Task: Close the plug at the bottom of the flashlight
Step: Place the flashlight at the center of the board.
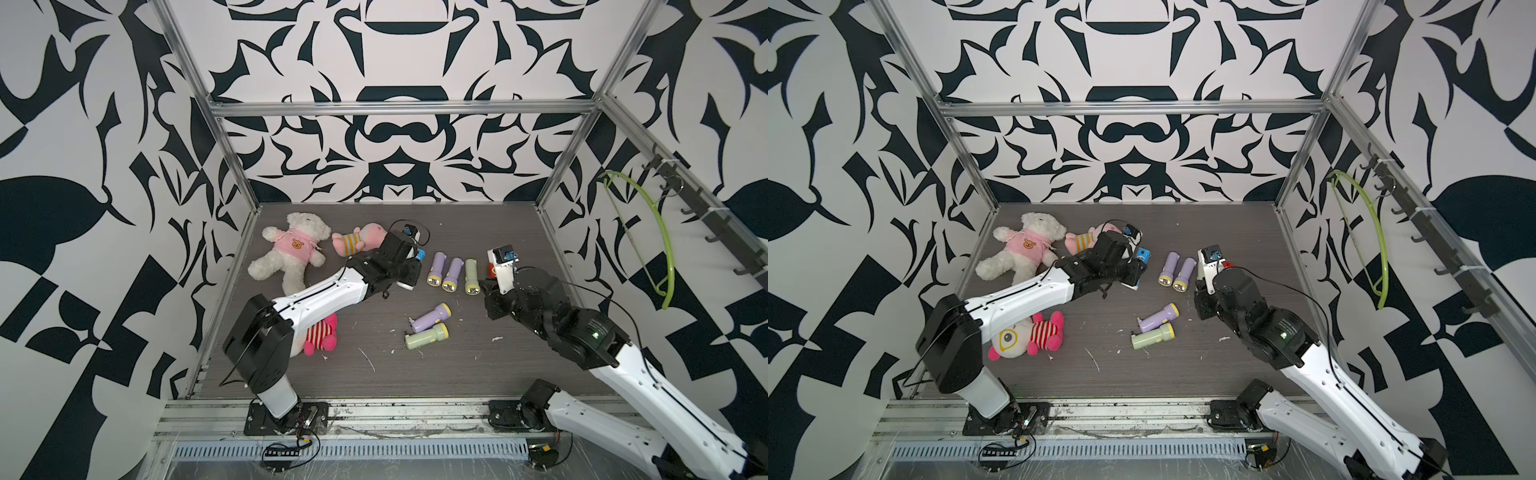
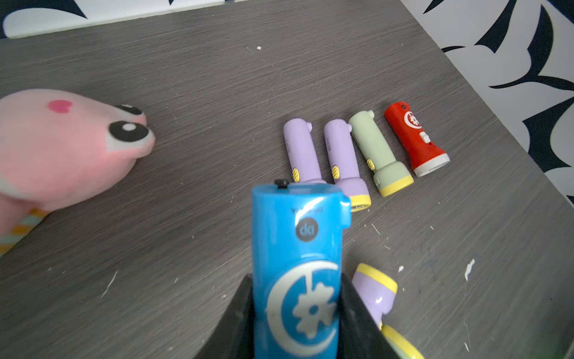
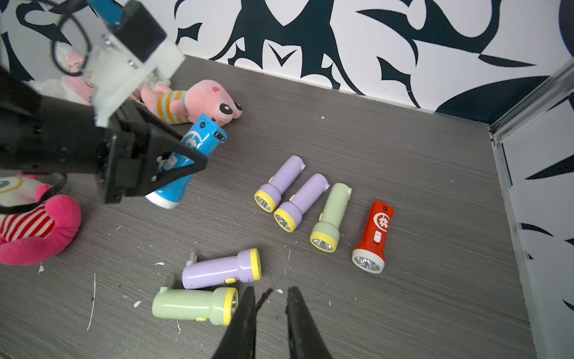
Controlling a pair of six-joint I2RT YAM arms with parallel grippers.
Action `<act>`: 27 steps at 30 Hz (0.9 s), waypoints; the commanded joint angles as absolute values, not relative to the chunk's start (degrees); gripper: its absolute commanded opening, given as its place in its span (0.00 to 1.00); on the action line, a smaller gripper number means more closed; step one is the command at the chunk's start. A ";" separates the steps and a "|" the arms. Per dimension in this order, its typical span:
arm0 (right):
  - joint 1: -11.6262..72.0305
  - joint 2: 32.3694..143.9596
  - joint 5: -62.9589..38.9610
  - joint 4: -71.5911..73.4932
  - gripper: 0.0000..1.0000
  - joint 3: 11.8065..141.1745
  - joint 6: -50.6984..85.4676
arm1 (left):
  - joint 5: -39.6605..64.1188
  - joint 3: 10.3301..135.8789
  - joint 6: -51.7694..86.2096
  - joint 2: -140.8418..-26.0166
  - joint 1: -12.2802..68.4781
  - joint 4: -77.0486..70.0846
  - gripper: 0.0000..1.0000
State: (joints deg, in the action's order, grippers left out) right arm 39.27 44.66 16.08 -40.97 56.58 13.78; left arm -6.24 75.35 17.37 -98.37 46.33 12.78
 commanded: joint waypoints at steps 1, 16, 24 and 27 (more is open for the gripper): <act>39.48 42.85 20.69 -44.92 0.21 56.69 17.09 | -5.48 81.75 18.09 -104.26 45.84 14.68 0.00; 39.54 39.22 22.44 -48.69 0.22 55.28 17.75 | -1.67 100.55 20.48 -124.47 42.19 19.20 0.00; 39.54 39.72 23.27 -48.78 0.23 55.11 17.84 | -2.58 103.65 22.43 -128.82 41.44 19.95 0.12; 39.52 40.14 23.34 -48.60 0.23 55.02 17.89 | -2.03 103.56 23.07 -129.43 41.05 19.86 0.13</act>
State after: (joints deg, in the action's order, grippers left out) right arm 39.35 39.70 21.76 -49.47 55.05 17.02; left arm -2.31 102.08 22.00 -128.42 41.63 19.22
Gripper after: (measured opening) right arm 0.230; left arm 0.376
